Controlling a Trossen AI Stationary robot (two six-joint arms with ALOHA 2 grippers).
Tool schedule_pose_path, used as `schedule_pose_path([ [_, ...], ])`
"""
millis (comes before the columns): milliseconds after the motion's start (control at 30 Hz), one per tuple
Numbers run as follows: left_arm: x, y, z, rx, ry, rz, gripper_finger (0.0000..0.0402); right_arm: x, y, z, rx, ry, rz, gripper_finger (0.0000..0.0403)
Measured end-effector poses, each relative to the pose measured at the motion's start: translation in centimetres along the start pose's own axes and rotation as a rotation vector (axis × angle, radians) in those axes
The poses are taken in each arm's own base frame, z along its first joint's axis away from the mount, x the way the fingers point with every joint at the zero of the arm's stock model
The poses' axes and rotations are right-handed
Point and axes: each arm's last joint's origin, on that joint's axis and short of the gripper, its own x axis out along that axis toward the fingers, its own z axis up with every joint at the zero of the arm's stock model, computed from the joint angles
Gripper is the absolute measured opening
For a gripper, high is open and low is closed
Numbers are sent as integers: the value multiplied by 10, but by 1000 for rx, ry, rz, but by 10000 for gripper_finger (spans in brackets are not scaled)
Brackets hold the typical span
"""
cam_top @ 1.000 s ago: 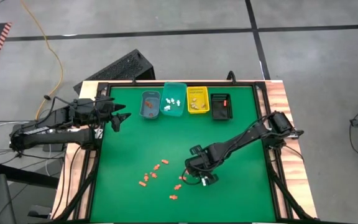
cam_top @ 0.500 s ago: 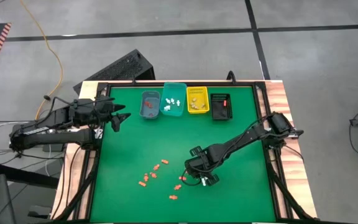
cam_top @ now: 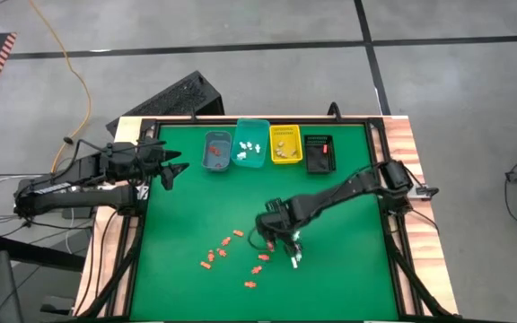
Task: Sort Halloween decoration
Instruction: Put the white skeleton toy into the blue transparent bin
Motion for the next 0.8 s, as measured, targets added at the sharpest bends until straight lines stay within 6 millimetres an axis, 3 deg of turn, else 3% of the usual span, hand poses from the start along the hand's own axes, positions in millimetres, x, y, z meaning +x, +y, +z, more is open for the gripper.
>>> schedule_pose_path([
  [200, 0, 0, -1, 2, 7, 3, 261, -18, -42, 10, 27, -65, -85, 1],
  [433, 0, 1, -1, 4, 12, 5, 261, -47, -113, 16, 128, -192, -257, 1],
  [633, 0, 1, -1, 7, 11, 7, 261, -70, -181, 6, 350, -357, -432, 0],
  [800, 0, 1, -1, 7, 11, 7, 261, -77, -220, -13, 521, -431, -496, 0],
])
